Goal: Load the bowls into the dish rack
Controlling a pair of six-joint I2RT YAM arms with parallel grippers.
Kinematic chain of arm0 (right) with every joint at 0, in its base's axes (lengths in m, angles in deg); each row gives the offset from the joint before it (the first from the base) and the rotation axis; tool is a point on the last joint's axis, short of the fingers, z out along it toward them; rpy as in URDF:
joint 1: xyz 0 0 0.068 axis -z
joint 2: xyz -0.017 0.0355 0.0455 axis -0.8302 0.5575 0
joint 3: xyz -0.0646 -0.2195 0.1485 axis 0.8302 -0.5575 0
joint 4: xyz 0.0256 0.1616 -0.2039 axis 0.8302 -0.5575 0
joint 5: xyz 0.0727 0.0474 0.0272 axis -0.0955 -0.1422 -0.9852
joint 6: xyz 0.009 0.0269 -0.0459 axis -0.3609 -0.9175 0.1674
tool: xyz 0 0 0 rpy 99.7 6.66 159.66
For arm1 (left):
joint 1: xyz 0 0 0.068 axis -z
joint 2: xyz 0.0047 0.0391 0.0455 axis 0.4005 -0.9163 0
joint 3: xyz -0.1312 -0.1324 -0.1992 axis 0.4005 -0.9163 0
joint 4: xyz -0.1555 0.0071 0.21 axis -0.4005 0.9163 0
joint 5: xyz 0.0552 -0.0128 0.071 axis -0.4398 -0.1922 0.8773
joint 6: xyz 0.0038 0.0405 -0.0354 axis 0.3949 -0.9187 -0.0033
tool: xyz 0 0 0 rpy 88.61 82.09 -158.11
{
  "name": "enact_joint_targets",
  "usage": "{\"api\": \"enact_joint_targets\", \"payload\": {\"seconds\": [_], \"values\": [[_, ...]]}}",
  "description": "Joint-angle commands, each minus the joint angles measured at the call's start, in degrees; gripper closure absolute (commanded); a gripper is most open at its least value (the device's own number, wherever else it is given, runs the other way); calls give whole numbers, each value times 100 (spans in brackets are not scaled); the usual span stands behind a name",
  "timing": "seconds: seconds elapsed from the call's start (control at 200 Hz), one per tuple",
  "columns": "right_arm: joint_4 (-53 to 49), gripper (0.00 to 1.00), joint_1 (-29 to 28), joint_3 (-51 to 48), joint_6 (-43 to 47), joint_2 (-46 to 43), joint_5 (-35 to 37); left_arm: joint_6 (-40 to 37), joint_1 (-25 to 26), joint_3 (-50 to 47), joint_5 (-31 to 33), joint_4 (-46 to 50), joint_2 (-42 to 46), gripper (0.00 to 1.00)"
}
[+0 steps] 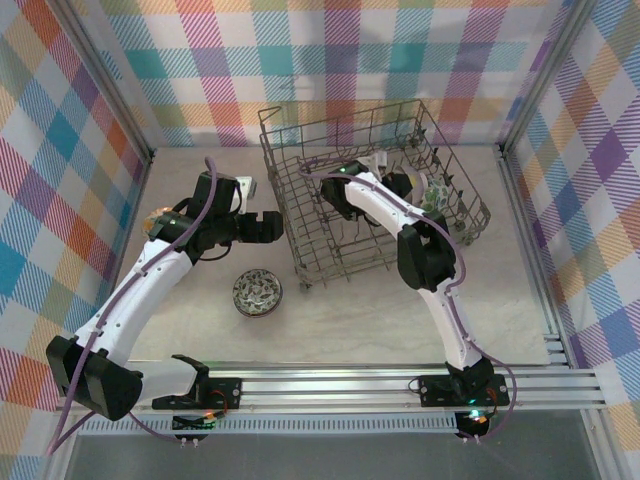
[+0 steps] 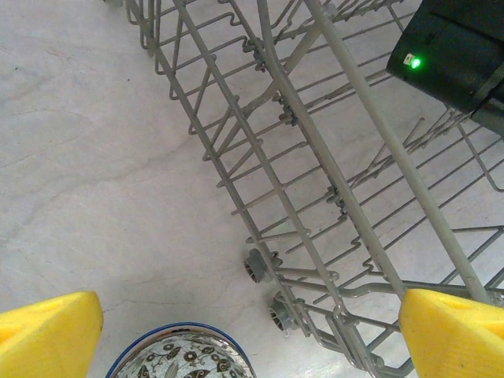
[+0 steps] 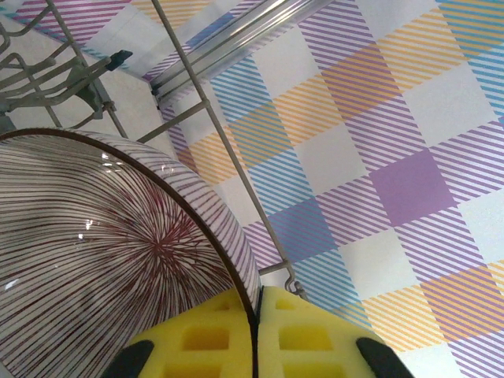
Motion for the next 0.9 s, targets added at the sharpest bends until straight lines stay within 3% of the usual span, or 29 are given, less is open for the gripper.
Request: {"api": "enact_joint_targets", "payload": {"seconds": [0.0,0.175,0.205,0.46,0.48,0.52,0.66,0.895], "values": [[-964,83,-57,-113,-186,124,-16,33,-57,-84,-127,-109,181,4],[-961,80,-115,-125,-214,158,-31,62,-58,-102,-142,-117,198,4],[-966,72,-118,-131,-226,167,-30,73,-57,-110,-143,-117,209,4],[-953,70,-119,-83,-262,228,-140,112,-58,-161,-153,-113,241,4],[-966,64,-119,-74,-268,229,-145,117,-57,-160,-152,-109,243,4],[-961,62,-123,-74,-271,238,-154,114,-57,-163,-153,-108,236,4],[-963,40,-119,-48,-246,238,-230,121,-55,-163,-124,-66,213,4],[-965,29,-113,-29,-202,208,-376,224,-58,-218,-131,-34,237,4]]}}
